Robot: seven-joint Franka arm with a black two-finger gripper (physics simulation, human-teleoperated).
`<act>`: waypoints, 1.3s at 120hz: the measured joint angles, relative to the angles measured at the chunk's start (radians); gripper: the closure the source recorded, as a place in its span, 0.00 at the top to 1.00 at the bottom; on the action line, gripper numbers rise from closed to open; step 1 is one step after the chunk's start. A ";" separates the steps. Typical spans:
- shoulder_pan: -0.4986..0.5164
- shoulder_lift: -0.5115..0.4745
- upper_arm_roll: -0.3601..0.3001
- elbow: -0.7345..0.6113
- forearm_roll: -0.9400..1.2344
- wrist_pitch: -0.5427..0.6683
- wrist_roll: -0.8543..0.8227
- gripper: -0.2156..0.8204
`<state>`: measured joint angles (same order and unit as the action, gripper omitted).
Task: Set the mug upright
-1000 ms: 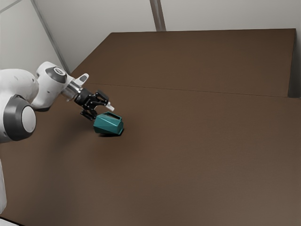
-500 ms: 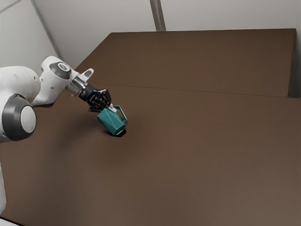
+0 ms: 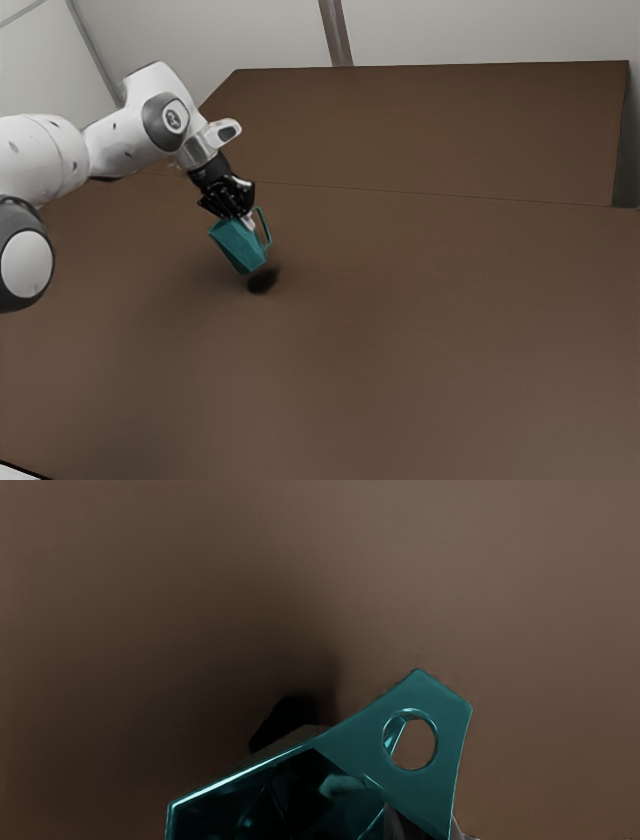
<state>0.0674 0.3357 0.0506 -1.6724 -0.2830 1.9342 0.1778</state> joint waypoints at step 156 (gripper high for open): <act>-0.038 -0.237 -0.131 -0.449 0.240 0.238 -0.658 0.44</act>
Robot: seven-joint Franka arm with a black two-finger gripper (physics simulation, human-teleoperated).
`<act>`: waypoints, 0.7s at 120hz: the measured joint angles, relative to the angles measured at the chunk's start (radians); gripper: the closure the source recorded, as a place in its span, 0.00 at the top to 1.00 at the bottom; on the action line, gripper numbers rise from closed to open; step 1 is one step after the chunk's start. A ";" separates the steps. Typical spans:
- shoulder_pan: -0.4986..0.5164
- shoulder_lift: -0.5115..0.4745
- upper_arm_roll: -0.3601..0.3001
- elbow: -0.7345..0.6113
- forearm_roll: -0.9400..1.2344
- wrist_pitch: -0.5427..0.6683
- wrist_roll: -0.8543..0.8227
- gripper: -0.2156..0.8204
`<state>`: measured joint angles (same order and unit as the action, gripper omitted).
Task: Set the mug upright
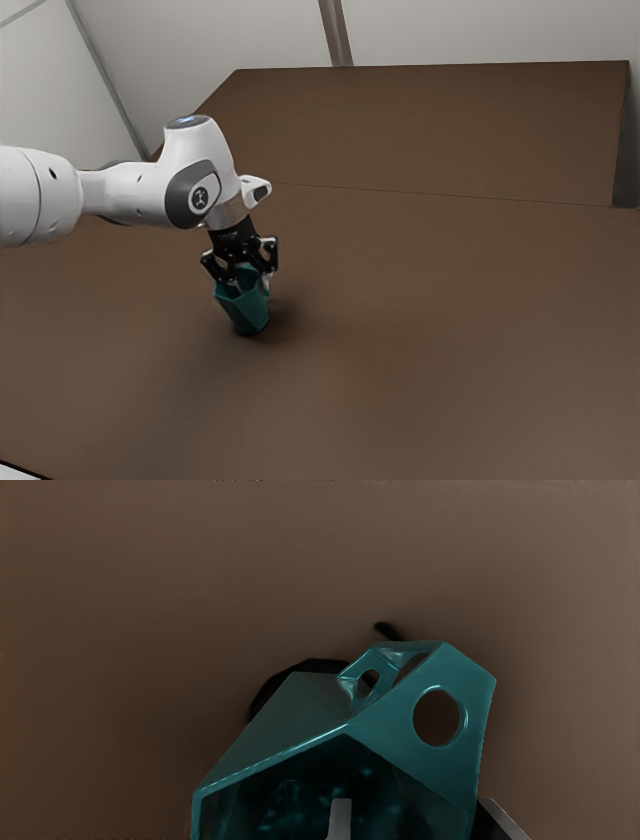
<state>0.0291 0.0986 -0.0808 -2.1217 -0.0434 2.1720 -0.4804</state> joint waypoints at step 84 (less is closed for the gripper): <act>-0.057 -0.103 0.000 0.318 0.137 -0.227 0.079 0.78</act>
<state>-0.0278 -0.0044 -0.0808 -1.8039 0.0941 1.9449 -0.4014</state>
